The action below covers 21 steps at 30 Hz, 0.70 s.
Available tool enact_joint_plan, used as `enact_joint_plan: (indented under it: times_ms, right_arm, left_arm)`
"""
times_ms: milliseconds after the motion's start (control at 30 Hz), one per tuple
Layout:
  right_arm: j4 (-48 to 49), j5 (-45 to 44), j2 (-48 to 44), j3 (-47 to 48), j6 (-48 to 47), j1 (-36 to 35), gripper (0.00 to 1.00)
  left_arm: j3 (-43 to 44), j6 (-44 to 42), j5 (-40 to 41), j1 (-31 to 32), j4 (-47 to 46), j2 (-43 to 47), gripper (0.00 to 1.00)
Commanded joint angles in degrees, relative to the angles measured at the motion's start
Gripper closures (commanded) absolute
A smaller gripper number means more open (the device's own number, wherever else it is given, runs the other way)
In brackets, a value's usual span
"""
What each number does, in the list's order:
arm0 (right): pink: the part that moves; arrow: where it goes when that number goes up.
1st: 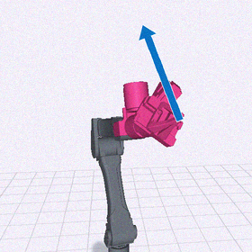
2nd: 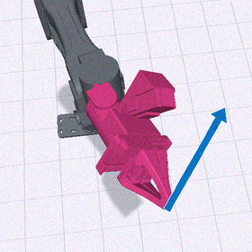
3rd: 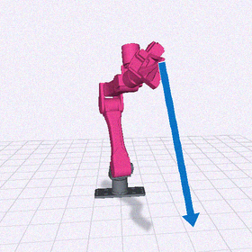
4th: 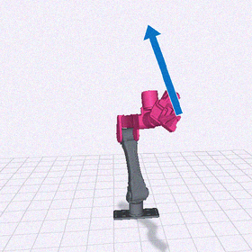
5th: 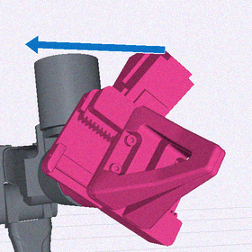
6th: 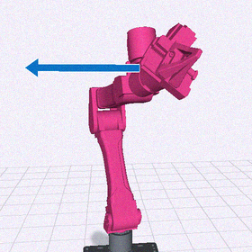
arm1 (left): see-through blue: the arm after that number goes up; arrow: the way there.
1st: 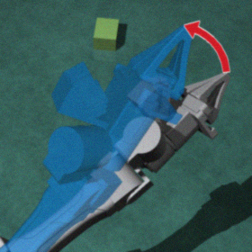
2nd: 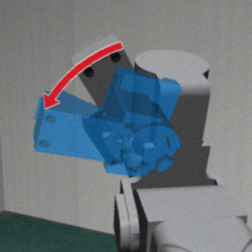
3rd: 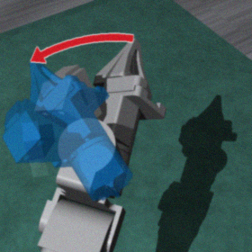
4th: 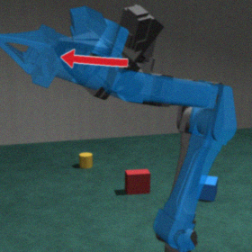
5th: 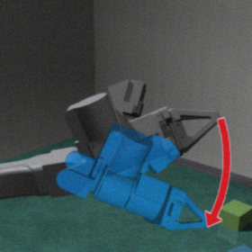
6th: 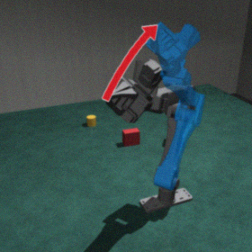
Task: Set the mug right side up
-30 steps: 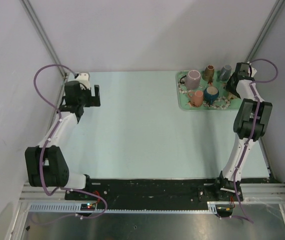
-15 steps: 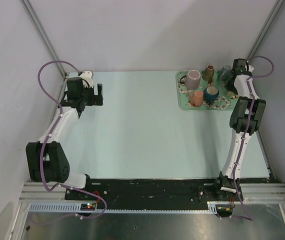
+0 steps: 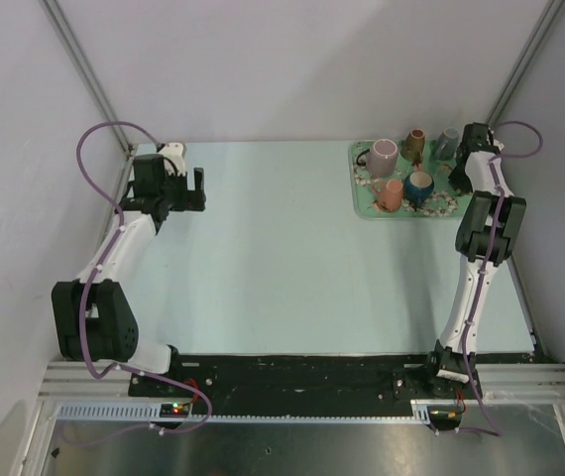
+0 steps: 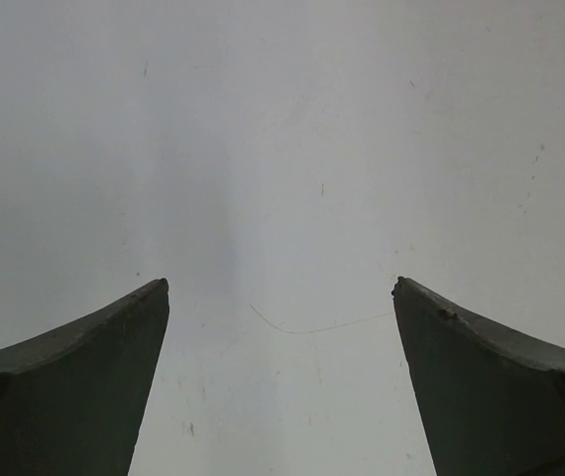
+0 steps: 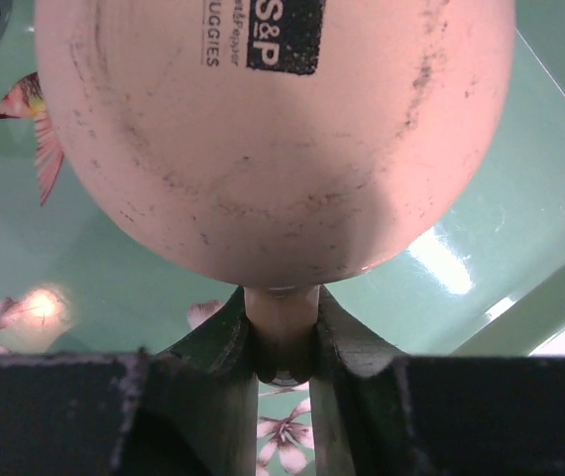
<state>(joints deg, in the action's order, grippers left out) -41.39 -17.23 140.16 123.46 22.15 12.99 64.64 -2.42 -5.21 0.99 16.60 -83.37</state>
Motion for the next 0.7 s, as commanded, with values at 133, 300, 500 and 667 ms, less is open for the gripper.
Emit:
enact_joint_plan:
  times_ms: [133, 300, 500, 667]
  right_arm:
    - [2.71, -1.46, -11.1, -1.43, -5.6, -0.16, 1.0]
    - [9.82, 1.97, -26.72, -11.23, -7.36, -1.39, 1.0]
    - [16.98, 10.28, -43.63, -22.85, -7.79, -6.29, 1.0]
    - [25.86, 32.0, -54.14, -31.98, -2.45, -14.04, 1.0]
  left_arm:
    - [6.5, -1.34, -2.91, 0.23, 5.51, 1.02, 0.02]
    - [11.18, 0.93, -11.41, 0.55, 11.03, 2.54, 0.07]
    - [16.68, 7.62, -24.89, 2.19, 14.41, 3.84, 0.1]
    - [23.38, 15.04, -35.0, 4.35, 14.5, 3.15, 0.04]
